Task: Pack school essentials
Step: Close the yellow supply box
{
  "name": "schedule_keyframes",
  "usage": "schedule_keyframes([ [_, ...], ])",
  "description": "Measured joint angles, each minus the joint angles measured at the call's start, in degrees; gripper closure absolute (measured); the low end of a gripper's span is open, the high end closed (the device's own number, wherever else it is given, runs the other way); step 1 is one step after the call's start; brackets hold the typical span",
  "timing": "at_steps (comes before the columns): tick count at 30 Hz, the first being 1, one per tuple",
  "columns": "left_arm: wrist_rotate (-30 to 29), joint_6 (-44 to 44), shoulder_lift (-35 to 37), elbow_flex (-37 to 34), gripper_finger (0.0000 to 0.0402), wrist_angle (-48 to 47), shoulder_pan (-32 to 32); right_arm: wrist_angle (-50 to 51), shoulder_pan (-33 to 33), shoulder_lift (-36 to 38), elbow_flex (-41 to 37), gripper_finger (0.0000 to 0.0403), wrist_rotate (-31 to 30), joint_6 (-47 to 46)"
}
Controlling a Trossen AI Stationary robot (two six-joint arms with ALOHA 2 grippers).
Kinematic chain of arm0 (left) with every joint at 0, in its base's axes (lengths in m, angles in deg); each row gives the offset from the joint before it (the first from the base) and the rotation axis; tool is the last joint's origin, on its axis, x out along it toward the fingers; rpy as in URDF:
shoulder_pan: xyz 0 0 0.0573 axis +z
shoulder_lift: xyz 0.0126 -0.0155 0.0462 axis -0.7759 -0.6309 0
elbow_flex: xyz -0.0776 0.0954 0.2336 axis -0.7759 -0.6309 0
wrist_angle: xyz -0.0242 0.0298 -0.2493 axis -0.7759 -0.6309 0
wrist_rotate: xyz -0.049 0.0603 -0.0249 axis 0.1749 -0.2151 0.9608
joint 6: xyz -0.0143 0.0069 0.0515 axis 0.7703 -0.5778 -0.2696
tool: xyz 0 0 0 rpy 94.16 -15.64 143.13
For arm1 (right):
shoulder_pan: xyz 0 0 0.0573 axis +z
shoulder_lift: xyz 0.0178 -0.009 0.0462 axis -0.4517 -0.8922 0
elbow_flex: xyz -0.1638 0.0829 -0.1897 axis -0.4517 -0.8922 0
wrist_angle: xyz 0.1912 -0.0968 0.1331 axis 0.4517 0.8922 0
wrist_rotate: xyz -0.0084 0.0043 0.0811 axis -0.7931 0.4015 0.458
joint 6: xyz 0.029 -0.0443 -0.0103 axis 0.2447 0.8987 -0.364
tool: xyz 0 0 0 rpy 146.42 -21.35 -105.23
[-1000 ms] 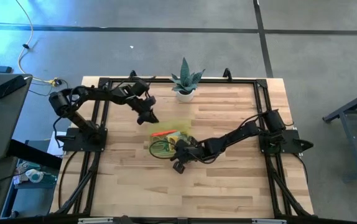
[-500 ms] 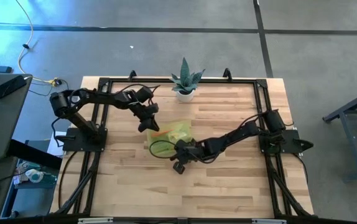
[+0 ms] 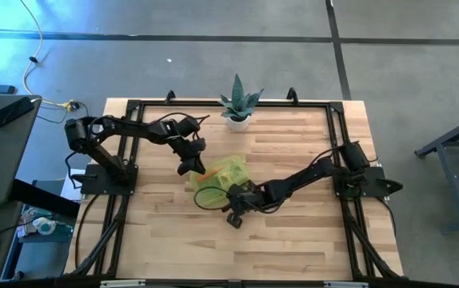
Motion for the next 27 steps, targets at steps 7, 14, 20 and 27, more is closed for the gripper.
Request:
schedule_keyframes([
  [7,-1.67,0.00,-0.02,0.00,0.0339,-0.06,-0.07,5.85,3.01,3.35,0.00,0.0403,-0.76,-1.11],
  [14,-1.77,0.00,-0.02,-0.01,0.0339,0.01,-0.02,8.11,2.91,9.41,0.00,0.0403,-7.62,2.21],
  [20,-1.90,-0.17,-0.04,-0.02,0.0339,0.13,0.00,7.29,-1.99,14.06,0.00,0.0403,-12.40,11.04],
  [27,-2.08,0.10,-0.07,-0.02,0.0339,0.13,0.00,5.63,-9.08,12.36,0.02,0.0403,-3.34,15.40],
])
